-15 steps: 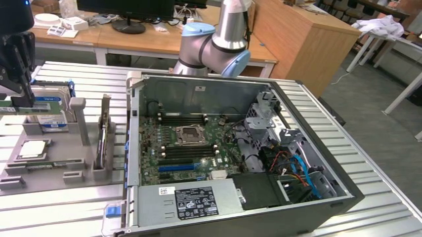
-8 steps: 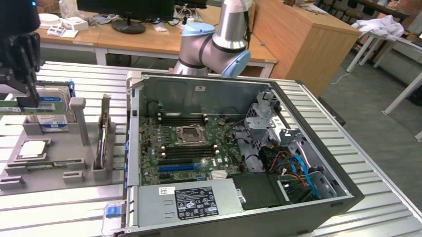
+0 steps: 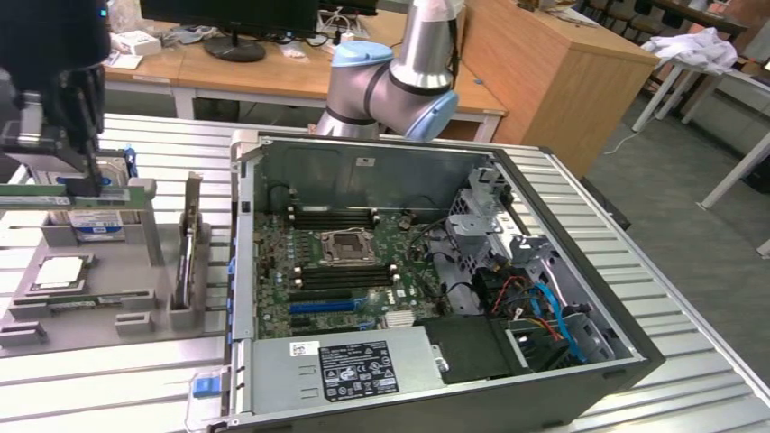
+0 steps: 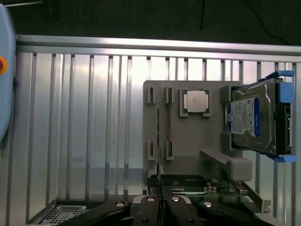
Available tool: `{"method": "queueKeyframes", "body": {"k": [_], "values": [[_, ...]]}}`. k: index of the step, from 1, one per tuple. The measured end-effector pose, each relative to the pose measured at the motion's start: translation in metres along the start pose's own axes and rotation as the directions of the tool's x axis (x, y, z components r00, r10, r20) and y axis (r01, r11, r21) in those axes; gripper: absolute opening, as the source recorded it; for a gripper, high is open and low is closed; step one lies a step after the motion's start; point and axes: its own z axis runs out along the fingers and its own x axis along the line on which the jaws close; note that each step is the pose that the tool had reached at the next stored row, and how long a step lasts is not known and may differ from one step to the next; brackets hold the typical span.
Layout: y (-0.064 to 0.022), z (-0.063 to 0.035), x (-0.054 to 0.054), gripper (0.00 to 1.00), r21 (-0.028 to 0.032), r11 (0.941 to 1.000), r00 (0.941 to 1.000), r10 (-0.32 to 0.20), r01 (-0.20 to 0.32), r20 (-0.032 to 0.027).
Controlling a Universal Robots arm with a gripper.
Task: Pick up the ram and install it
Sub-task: 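Pick up the ram and move it above insertion slot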
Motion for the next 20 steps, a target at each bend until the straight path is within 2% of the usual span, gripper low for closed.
{"method": "queueKeyframes", "body": {"k": [20], "values": [[-0.0578,-0.0024,0.0,0.12,-0.0001,1.0,1.0,0.0,0.0,0.0]]}}
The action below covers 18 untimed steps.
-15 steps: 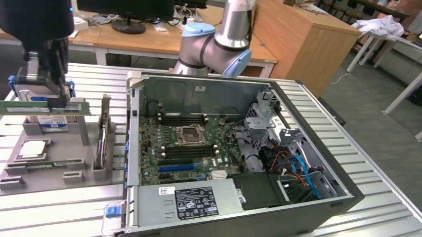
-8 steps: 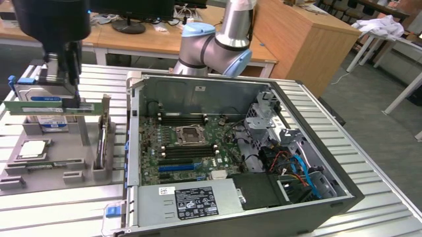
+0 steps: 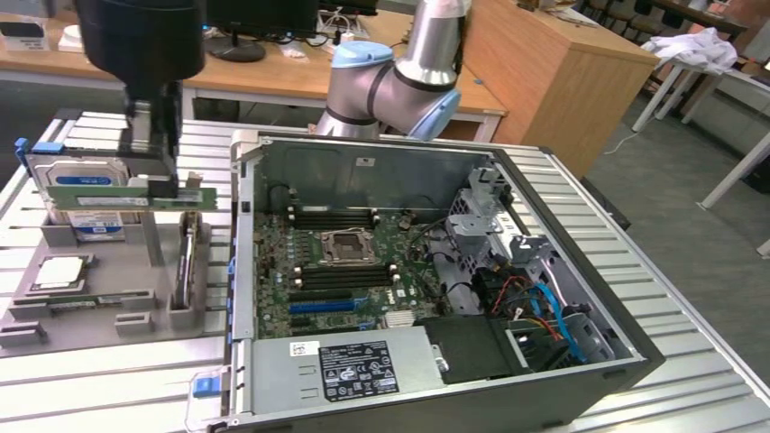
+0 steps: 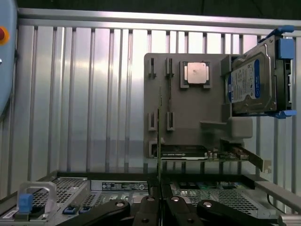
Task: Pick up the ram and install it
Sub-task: 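Pick up the ram and move it above insertion slot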
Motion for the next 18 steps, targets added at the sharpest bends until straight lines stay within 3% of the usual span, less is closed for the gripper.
{"method": "queueKeyframes", "body": {"k": [18], "values": [[-0.0601,-0.0025,0.001,0.12,-0.0004,1.0,1.0,0.0,0.0,0.0]]}}
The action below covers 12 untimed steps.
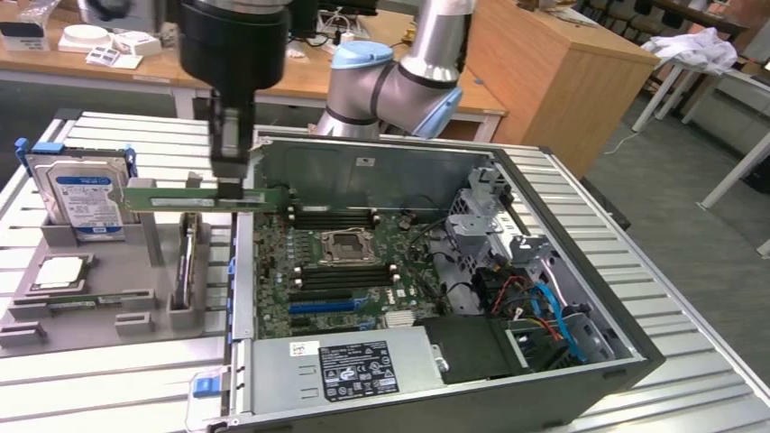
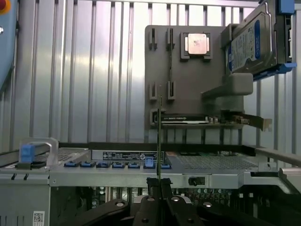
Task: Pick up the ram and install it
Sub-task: 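Pick up the ram and move it above insertion slot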
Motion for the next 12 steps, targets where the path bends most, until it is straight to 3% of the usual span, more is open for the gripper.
{"method": "queueKeyframes", "body": {"k": [12], "values": [[-0.0403,-0.0017,0.0,0.12,-0.0002,1.0,1.0,0.0,0.0,0.0]]}}
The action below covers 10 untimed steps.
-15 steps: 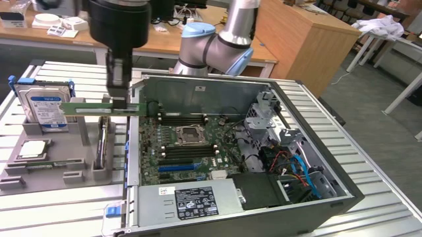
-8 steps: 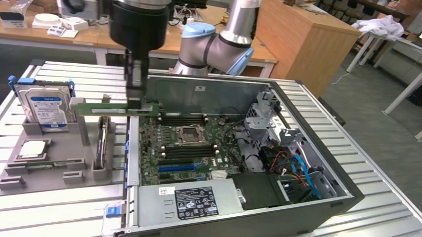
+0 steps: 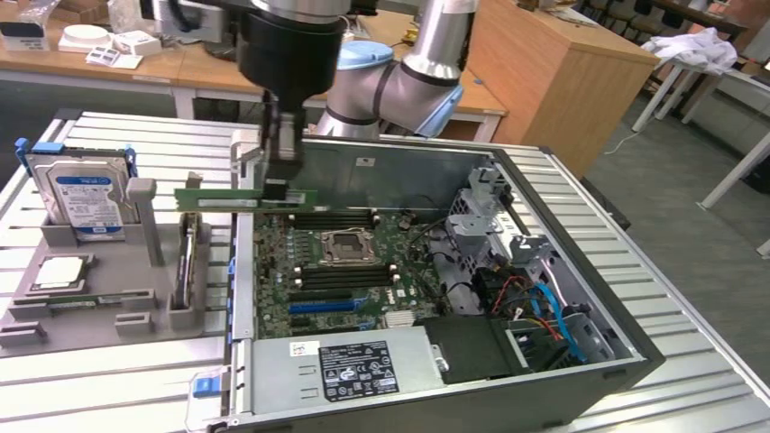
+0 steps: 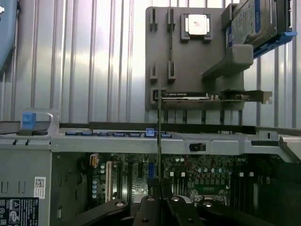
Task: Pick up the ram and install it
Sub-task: 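Pick up the ram and move it above insertion slot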
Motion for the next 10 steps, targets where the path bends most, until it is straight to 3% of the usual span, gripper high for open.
{"method": "queueKeyframes", "body": {"k": [10], "values": [[-0.0362,-0.0015,0.0,0.12,-0.0003,1.0,1.0,0.0,0.0,0.0001]]}}
